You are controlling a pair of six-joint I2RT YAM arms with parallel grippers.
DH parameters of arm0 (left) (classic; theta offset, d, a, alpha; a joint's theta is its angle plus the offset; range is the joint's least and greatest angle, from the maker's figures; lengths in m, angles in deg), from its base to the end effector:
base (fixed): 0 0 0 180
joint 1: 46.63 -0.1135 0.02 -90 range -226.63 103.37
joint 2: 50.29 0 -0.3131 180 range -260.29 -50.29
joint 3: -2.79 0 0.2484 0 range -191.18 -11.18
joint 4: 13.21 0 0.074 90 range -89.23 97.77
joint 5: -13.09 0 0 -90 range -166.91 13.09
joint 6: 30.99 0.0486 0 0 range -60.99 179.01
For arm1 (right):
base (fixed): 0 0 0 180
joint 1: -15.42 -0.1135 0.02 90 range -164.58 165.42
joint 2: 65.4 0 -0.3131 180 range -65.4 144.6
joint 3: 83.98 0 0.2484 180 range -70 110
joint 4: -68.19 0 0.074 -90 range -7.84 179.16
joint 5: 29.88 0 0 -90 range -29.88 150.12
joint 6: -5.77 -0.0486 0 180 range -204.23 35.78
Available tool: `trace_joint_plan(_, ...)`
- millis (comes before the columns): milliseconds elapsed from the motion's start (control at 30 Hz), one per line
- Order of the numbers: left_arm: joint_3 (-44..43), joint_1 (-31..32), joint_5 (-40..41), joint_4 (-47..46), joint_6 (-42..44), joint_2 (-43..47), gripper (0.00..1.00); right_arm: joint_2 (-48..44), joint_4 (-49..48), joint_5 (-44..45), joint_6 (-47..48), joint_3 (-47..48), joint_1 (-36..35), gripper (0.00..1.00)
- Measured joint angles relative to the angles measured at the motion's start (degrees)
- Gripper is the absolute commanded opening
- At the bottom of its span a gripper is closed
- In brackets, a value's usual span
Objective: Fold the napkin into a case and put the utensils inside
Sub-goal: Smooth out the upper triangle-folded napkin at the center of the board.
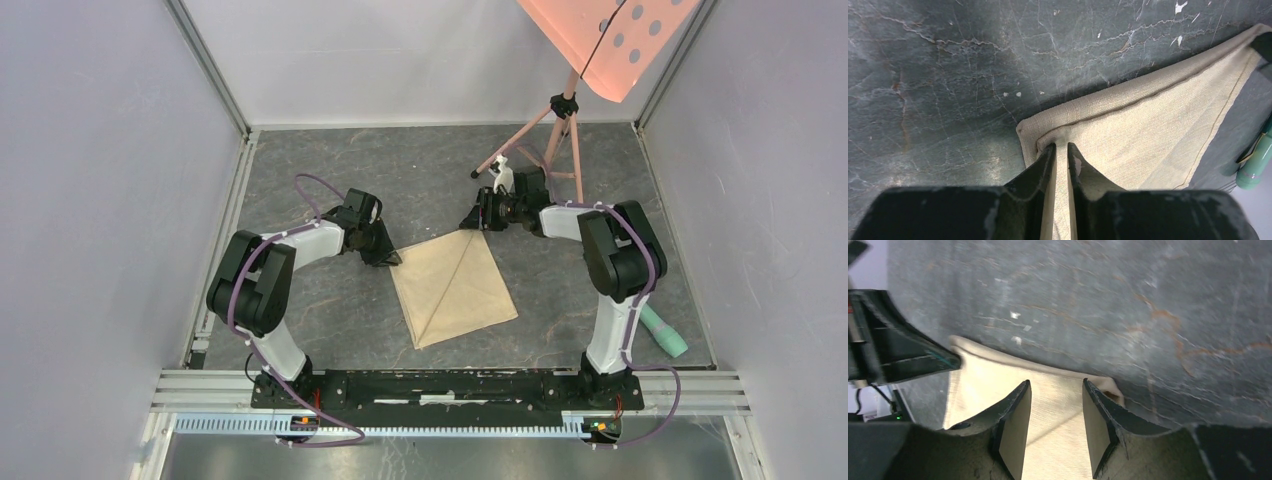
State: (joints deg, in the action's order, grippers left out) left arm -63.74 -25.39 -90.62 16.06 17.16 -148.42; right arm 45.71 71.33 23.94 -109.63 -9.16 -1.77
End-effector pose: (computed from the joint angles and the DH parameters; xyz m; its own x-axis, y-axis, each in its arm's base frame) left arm 0.3079 -0.1320 0.1874 -0.9130 -0.3405 -0.2245 -0.2009 0.8545 -0.4790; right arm 0.3932 0.1517 0.1867 -0.8373 0.1034 -0.5369 -0.3487 0.6554 0.6700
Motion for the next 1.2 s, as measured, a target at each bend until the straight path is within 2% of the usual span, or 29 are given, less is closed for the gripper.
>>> trace_joint_plan(133,-0.09,0.00,0.11,0.20,0.33,0.00,0.20,2.29,0.48,0.26,0.83,-0.15,0.81,0.49)
trace_joint_plan(267,-0.11,0.00,0.13,0.20,0.37,0.00,0.19,0.94,5.75,2.99,3.52,1.70,0.20,0.52)
trace_joint_plan(367,-0.11,-0.04,0.11,0.24,0.37,0.00,0.15,-3.76,11.10,6.84,5.01,1.62,-1.22,0.56)
trace_joint_plan(467,-0.11,-0.26,0.09,0.57,0.37,0.00,0.12,-11.34,11.67,9.49,4.48,-0.94,-4.74,0.56)
trace_joint_plan(567,-0.11,-0.39,0.07,0.85,0.37,-0.02,0.11,-19.06,6.99,8.68,1.01,-7.13,-12.92,0.54)
trace_joint_plan(633,-0.11,-0.44,0.04,0.87,0.37,-0.02,0.11,-22.34,0.59,7.04,-3.21,-13.11,-18.91,0.52)
trace_joint_plan(733,-0.11,-0.48,0.02,0.87,0.37,-0.07,0.10,-24.04,-6.75,5.40,-9.55,-21.49,-24.65,0.43)
trace_joint_plan(867,-0.24,-0.55,-0.17,0.90,0.37,-0.33,0.10,-21.94,-14.12,5.25,-16.61,-26.36,-28.65,0.36)
trace_joint_plan(1033,-0.90,-0.55,-0.31,1.42,0.37,-0.72,0.10,-17.05,-24.39,5.38,-21.77,-28.33,-32.09,0.34)
trace_joint_plan(1200,-0.96,-0.57,-0.28,1.55,0.37,-0.79,0.09,-12.09,-28.26,5.57,-23.41,-28.63,-33.90,0.34)
